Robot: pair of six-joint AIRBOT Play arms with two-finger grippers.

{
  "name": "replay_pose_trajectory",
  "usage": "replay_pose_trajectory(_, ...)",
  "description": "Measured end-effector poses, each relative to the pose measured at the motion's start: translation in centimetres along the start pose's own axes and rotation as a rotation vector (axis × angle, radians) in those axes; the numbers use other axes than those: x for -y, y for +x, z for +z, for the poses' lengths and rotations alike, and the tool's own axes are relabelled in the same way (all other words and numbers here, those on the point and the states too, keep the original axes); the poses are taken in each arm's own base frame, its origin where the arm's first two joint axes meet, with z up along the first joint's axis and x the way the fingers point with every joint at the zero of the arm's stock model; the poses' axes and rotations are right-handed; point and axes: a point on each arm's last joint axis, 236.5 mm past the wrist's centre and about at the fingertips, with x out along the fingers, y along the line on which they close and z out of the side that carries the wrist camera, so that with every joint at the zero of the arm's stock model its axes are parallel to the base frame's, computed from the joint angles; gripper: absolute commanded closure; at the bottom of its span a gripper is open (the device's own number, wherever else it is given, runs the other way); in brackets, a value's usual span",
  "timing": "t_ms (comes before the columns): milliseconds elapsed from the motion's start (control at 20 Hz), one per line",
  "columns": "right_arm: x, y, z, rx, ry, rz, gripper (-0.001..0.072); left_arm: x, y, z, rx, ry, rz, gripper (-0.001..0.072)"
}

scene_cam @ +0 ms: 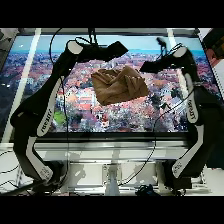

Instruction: Fold the clothes and pants, and hang the long-sleeved shirts on hangers.

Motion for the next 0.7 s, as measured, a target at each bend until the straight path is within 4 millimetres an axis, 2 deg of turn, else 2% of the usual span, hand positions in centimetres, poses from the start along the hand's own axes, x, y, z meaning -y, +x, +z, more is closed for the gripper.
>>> replay_pose_trajectory(50,-0.1,1.1,-0.3,-0.011,-0.025,-0.003,0.016,-0.1,-0.2,-0.1,-0.009,0.003,0.001,0.0211)
replay_pose_trajectory(150,-0.1,2.8,-1.2,-0.043,-0.068,-0.006,0.0159,-0.2,-0.4,-0.2,-0.018,0.005,0.003,0.0212)
replay_pose_trajectory(300,0.4,4.3,-1.9,-0.067,-0.118,-0.041,0.016,-0.2,-0.5,-0.4,-0.028,0.007,0.004,0.0211)
replay_pose_trajectory(550,2.2,4.8,-2.2,-0.076,-0.087,-0.114,0.0159,-0.3,-0.6,-0.4,-0.031,0.009,0.005,0.0211)
replay_pose_trajectory(700,3.0,4.4,-3.4,-0.121,-0.014,-0.11,0.0155,-0.2,-0.6,-0.6,-0.036,0.009,0.004,0.0212)
